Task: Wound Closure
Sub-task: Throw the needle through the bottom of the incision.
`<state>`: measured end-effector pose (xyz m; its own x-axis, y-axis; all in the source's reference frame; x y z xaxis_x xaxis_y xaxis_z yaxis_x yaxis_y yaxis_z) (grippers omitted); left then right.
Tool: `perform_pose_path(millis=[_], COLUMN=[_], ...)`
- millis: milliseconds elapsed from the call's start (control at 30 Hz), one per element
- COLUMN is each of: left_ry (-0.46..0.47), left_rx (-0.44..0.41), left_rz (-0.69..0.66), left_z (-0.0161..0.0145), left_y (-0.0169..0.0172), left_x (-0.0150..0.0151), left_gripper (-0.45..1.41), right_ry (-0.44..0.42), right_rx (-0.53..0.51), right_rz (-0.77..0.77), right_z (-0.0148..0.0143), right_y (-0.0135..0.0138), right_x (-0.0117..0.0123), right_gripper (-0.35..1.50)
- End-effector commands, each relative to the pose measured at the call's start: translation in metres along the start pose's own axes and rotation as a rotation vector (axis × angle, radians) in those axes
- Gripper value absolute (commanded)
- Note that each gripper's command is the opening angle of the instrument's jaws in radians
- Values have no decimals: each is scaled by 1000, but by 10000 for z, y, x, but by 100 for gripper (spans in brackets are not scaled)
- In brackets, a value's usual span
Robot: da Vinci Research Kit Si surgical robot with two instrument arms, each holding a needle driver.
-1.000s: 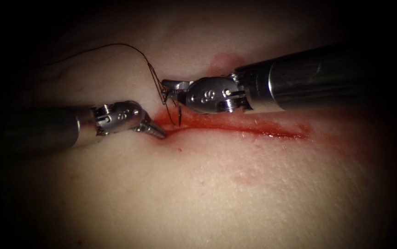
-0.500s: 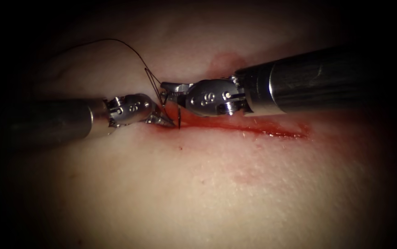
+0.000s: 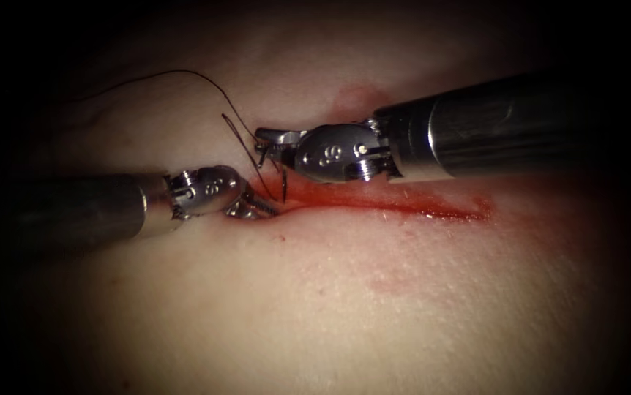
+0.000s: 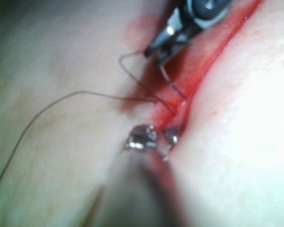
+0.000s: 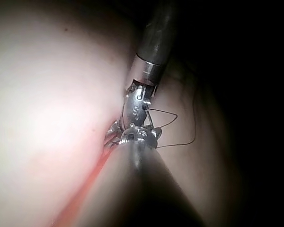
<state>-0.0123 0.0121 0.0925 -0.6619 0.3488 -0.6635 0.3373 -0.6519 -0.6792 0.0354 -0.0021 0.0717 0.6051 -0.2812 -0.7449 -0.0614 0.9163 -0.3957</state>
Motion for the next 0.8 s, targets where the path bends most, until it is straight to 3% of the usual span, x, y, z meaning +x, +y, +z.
perform_pose_path(millis=[33, 800], left_ry=[2, 26], left_rx=[-3, 12], left_rz=[-6, -4], left_z=[6, -7], left_y=[-5, -2], left_x=[-1, -2], left_gripper=[9, -3], right_ry=[3, -6], right_rx=[4, 0], right_rz=[-6, -68], right_z=[8, 38], right_y=[-12, -50], right_x=[0, -28], right_gripper=[-35, -35])
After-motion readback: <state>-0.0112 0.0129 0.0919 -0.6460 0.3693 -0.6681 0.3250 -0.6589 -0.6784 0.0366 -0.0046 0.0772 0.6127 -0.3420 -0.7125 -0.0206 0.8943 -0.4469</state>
